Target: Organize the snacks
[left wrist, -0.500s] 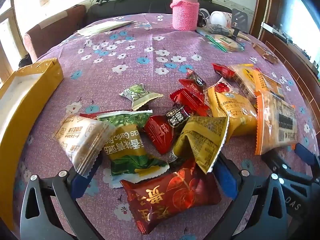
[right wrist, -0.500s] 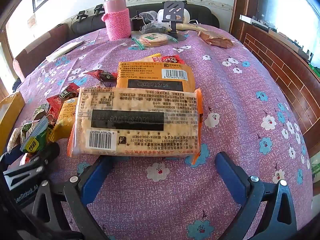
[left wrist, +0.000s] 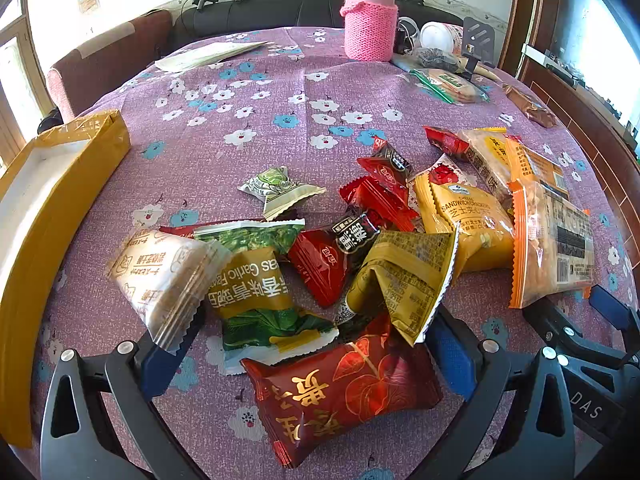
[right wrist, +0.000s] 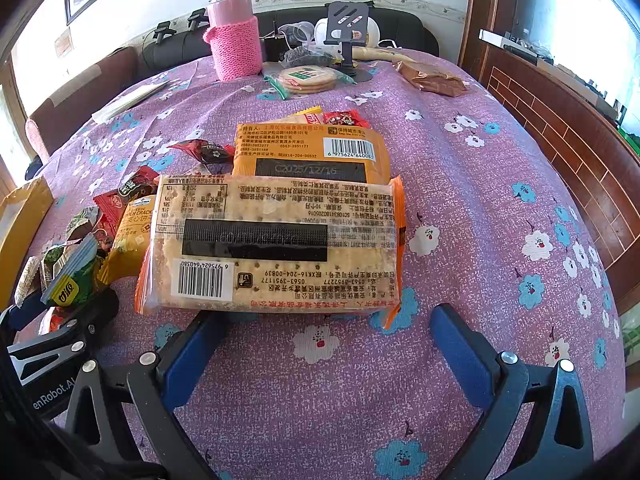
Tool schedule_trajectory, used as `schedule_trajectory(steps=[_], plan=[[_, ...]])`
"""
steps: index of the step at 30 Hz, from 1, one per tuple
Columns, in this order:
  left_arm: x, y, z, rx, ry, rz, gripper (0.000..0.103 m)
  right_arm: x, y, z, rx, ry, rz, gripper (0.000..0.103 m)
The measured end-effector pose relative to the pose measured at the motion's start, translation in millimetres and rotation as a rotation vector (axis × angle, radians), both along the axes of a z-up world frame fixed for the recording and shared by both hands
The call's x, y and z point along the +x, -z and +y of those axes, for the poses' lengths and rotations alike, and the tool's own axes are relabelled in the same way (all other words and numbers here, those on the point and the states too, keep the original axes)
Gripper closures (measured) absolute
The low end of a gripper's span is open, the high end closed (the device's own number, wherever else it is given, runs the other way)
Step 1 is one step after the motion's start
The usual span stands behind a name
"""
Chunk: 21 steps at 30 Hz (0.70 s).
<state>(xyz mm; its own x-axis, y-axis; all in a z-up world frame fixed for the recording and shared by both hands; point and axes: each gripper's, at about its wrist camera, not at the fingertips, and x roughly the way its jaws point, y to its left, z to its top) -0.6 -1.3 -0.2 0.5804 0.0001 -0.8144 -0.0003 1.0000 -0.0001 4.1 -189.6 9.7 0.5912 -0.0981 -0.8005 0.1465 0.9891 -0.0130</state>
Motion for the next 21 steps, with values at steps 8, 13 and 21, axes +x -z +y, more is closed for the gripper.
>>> schedule_trajectory(steps=[8, 13, 21], plan=[[0.0, 0.0, 0.5, 0.0, 0.0, 0.0, 0.0, 0.0, -0.4, 0.0, 0.0, 0.0, 0.0, 0.0], [0.0, 0.0, 0.6, 0.0, 0.0, 0.0, 0.0, 0.0, -0.3, 0.0, 0.0, 0.0, 0.0, 0.0], [0.1, 0.0, 0.6, 0.0, 0.0, 0.0, 0.0, -0.1, 0.3, 0.0, 0.0, 0.0, 0.0, 0.0]])
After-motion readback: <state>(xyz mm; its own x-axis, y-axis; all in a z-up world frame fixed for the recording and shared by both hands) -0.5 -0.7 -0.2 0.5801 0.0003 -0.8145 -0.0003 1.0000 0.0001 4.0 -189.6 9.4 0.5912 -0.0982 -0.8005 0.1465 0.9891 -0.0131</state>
